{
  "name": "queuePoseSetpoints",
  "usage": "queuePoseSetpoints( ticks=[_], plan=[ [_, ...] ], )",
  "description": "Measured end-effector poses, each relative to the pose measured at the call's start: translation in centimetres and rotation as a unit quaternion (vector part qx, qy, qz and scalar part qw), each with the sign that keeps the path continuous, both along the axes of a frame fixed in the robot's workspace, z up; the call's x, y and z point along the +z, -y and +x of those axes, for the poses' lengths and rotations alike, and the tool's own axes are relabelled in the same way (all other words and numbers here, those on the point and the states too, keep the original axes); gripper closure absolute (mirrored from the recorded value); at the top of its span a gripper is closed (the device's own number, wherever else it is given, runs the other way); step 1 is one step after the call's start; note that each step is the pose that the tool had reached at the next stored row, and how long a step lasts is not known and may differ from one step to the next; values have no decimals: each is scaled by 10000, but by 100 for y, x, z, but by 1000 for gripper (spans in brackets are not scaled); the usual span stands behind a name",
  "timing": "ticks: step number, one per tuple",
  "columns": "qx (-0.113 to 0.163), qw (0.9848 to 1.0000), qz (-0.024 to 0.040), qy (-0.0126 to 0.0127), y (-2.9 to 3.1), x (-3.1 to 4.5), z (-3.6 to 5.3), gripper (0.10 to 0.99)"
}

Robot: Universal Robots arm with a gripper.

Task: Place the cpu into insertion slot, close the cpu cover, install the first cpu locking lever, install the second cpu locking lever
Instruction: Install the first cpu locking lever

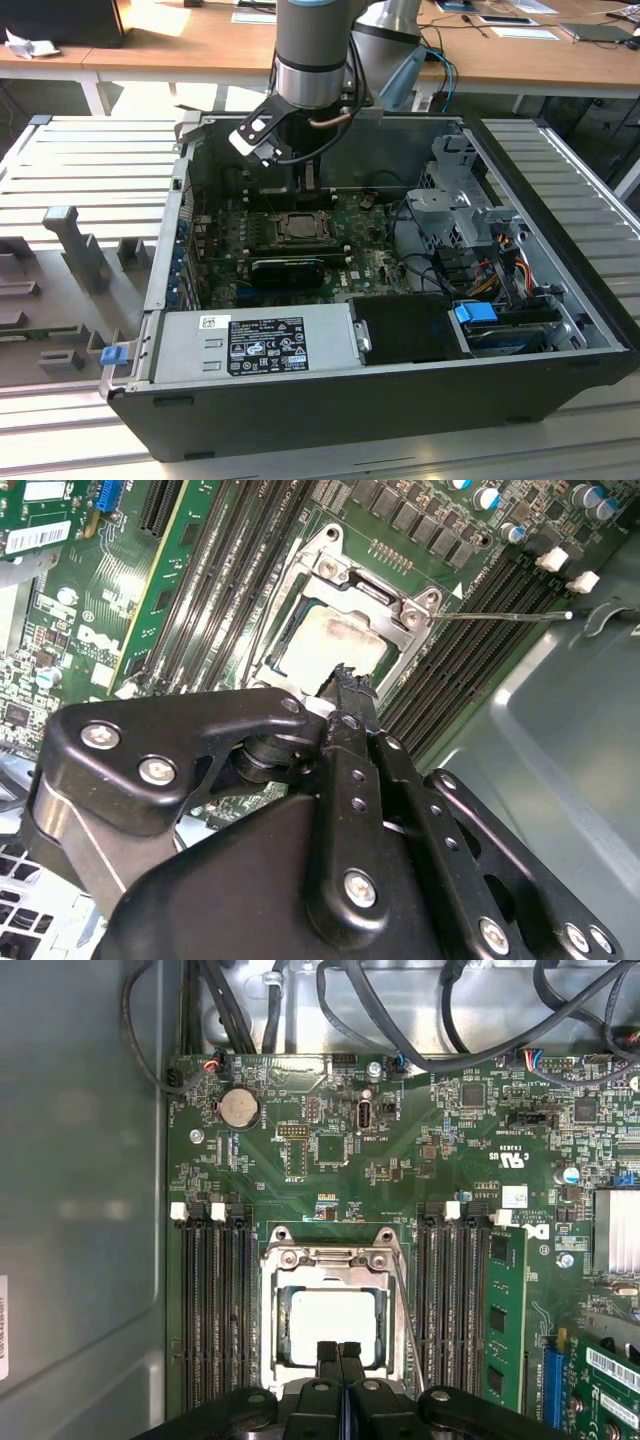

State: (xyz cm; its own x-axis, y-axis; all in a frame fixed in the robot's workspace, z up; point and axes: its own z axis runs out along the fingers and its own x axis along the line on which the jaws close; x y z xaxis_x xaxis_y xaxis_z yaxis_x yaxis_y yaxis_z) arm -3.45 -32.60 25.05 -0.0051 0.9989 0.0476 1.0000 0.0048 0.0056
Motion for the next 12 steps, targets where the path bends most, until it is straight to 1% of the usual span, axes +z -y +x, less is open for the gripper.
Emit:
queuePoseSetpoints(
  ticks=[3,6,8,10,12],
  plan=[
    [0,10000,0,0,0,39,0,980],
    [281,9996,0,0,0,51,0,980],
    [717,9974,0,0,0,50,0,980],
    [981,9952,0,0,0,50,0,980],
    [1004,9949,0,0,0,89,0,980]
  ],
)
